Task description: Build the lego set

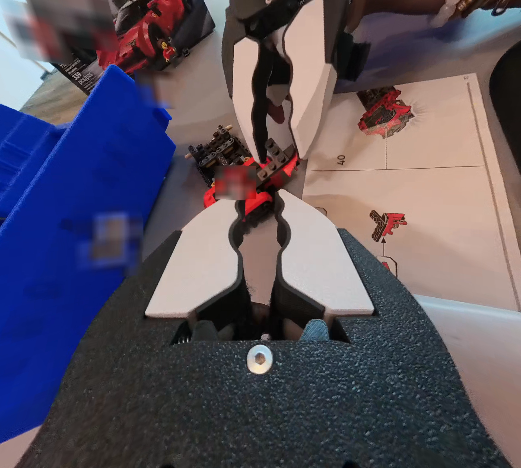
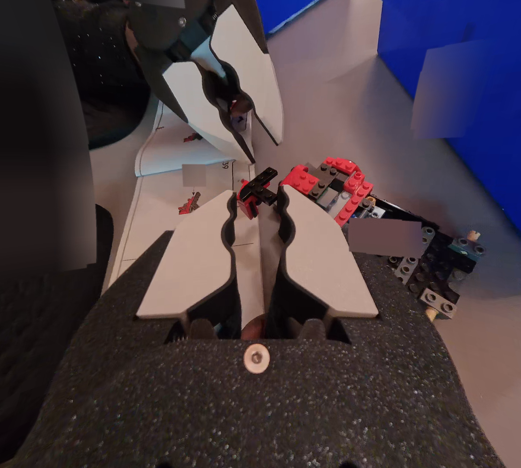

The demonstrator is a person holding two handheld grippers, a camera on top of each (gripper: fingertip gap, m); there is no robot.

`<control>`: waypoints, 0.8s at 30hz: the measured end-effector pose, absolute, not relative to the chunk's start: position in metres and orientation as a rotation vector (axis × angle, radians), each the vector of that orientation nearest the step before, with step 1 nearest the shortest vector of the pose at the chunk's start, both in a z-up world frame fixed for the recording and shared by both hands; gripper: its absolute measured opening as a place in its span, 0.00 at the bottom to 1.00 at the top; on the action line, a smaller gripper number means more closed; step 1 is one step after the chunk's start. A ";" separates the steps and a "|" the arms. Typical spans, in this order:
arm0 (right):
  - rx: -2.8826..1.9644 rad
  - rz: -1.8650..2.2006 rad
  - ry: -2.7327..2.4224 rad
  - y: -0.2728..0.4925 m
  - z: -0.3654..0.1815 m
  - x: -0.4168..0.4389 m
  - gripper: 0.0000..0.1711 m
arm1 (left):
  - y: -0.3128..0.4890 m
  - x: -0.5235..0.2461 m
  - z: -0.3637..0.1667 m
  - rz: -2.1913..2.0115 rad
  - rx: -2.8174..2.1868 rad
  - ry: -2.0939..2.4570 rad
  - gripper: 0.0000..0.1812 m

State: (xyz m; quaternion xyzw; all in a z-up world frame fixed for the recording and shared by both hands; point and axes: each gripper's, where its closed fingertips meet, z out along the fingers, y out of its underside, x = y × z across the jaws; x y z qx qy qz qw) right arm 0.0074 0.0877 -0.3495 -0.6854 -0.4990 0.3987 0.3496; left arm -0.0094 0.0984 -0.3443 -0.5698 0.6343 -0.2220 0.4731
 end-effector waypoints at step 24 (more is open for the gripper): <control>-1.906 1.039 -1.210 0.092 -0.355 0.027 0.16 | 0.096 -0.004 -0.357 -0.497 -1.310 1.616 0.09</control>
